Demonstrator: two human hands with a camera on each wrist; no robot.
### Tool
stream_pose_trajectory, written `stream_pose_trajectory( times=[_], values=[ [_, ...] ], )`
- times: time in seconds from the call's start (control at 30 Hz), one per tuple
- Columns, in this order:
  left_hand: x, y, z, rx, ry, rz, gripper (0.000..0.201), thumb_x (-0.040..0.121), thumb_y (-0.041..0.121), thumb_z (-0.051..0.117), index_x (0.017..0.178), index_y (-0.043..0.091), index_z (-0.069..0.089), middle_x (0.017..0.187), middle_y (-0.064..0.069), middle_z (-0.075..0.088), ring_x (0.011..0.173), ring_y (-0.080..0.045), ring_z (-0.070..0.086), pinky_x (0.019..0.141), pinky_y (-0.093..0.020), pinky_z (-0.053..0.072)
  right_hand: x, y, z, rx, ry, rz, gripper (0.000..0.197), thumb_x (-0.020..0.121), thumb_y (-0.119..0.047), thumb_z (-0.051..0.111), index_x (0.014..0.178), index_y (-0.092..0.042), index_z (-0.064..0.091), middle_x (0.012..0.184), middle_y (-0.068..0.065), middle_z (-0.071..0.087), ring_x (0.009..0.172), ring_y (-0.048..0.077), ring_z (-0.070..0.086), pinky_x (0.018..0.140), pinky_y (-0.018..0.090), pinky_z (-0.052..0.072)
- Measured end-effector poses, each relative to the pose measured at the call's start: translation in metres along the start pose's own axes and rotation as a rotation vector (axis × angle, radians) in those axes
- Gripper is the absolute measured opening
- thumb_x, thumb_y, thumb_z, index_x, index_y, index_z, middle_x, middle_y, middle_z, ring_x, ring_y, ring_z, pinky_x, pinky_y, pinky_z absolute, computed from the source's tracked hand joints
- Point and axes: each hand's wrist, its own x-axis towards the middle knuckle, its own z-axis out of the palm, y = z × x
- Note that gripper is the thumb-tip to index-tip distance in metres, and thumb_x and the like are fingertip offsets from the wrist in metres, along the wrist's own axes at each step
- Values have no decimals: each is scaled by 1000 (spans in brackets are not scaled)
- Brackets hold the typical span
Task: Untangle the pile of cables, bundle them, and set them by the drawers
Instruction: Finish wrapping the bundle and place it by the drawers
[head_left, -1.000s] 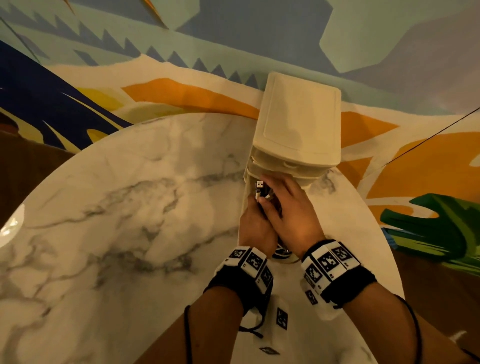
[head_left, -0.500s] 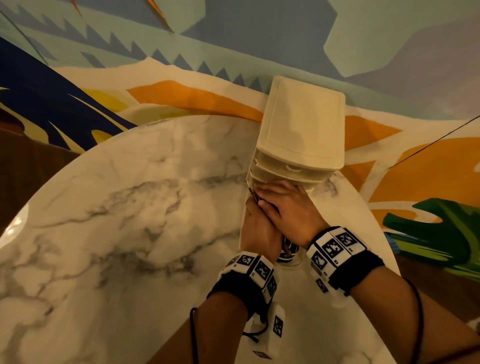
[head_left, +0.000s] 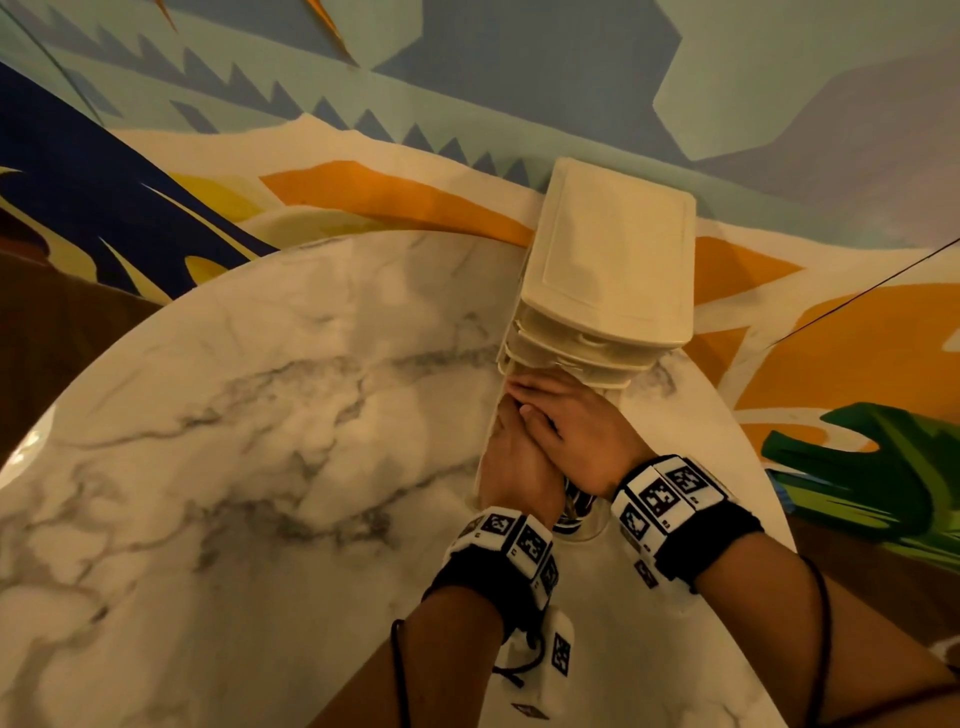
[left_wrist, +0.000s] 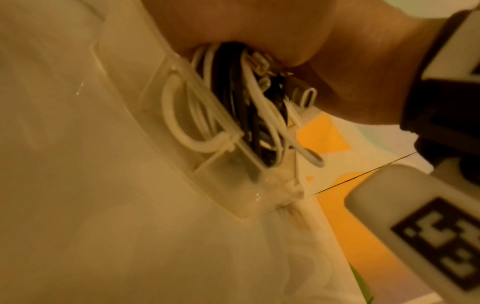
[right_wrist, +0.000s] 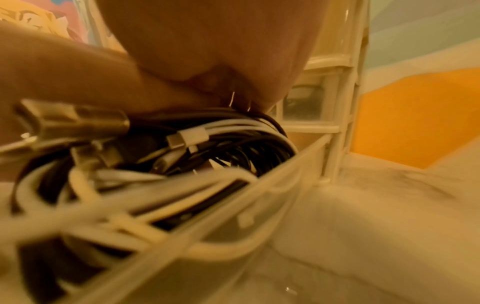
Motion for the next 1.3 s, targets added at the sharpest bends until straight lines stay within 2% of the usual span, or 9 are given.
stream_pose_trajectory(
  times=[0.17,0.33,0.43,0.57,0.73,0.83,0.97,1.07,1.3],
  values=[
    [-8,3,1,-98,35,-8,61,91,39,46,142,21,19,135,-4,49,118,-18,54,97,-34,46,0,-5,0,-60,-26,15,45,101,-29,27,140,-12,44,147,3,42,138,13,33,114,16,4],
    [-12,3,-6,16,-62,87,80,81,37,40,148,3,12,153,-11,22,140,-18,25,116,-26,21,0,-8,-5,-85,-71,20,44,102,-19,31,145,-13,33,152,2,33,140,12,26,111,13,-1],
    [-9,-9,-2,259,-110,201,75,86,40,30,147,-2,15,153,-21,20,142,-29,22,117,-35,21,-3,-15,-7,47,15,27,47,99,-14,39,145,-12,33,151,4,34,139,15,26,112,12,6],
    [-6,-16,7,468,-93,379,64,91,34,30,138,-8,30,140,-31,40,131,-39,41,112,-45,29,-21,-20,7,-48,255,-21,47,95,-24,35,137,-7,48,145,9,43,136,21,34,115,33,25],
    [-8,-21,7,497,-84,387,67,95,40,21,147,-2,16,153,-24,16,144,-32,15,119,-37,4,-32,-21,13,72,97,29,55,98,-38,21,148,-16,27,155,-2,25,141,0,11,117,17,6],
    [-2,-27,12,522,-94,371,63,99,41,15,149,6,-2,157,-15,-9,145,-24,-12,119,-37,-2,-25,-22,7,90,31,73,55,102,-33,29,152,-20,11,158,-1,18,144,7,13,117,20,9],
    [-6,-24,8,545,-90,416,63,100,42,6,148,1,0,156,-18,-9,145,-27,-12,119,-40,6,-20,-21,-4,208,-84,166,61,102,-29,32,151,-23,-3,159,0,12,145,12,14,116,21,11],
    [-14,-14,2,412,-46,489,63,100,36,24,149,3,3,156,-22,3,146,-28,-2,119,-42,10,-20,-18,-4,213,-106,176,62,101,-29,36,152,-23,2,159,-1,13,145,13,16,117,25,15],
    [-16,-6,1,499,-88,281,68,96,44,4,149,2,5,157,-18,3,146,-25,-4,120,-36,2,-84,-17,15,172,448,314,55,89,-26,44,144,-23,37,153,-4,29,141,7,21,116,30,21]
  ],
)
